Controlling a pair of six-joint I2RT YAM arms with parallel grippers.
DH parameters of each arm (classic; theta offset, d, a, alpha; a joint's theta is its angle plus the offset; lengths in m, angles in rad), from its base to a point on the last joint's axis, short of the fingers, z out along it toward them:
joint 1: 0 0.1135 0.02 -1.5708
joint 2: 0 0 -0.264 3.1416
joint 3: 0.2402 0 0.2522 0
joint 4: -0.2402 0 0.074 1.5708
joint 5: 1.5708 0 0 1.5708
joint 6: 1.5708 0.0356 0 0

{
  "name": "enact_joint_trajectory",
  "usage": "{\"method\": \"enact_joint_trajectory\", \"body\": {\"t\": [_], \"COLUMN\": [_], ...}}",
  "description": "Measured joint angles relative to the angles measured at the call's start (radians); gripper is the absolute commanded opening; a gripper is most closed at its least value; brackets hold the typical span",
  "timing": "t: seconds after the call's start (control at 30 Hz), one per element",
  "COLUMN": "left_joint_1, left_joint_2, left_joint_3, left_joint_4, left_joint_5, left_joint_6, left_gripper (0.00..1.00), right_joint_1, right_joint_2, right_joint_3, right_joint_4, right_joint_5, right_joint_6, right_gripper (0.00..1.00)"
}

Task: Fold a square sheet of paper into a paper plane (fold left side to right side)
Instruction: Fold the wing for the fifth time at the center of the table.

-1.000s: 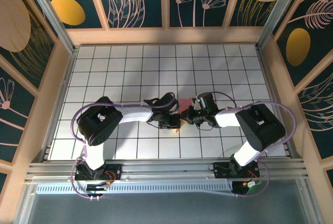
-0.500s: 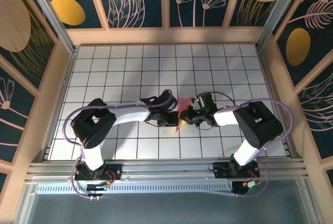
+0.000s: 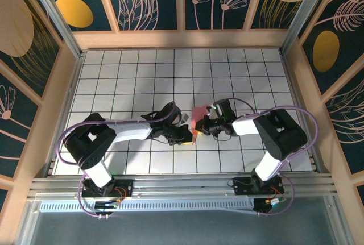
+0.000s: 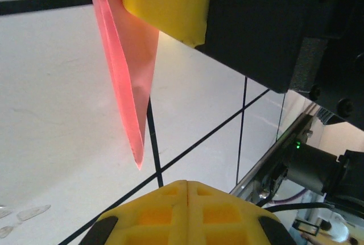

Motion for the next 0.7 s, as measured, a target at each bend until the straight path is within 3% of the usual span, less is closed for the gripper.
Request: {"method": "enact_joint_trajectory", "body": {"t": [0.7], "left_joint_1": [0.0], "left_joint_2": [0.123], "left_joint_3": [0.046], "left_joint_4": [0.075], "left_joint_5": [0.029], "left_joint_6": [-0.018], "left_gripper": [0.0], "right_joint_1": [0.0], "right_joint_2": [0.0], "right_joint_3": [0.007], "right_joint_4": [-0.02], "right_joint_5": [0.002], "right_joint_6": [-0.021], "right_gripper": [0.0]}}
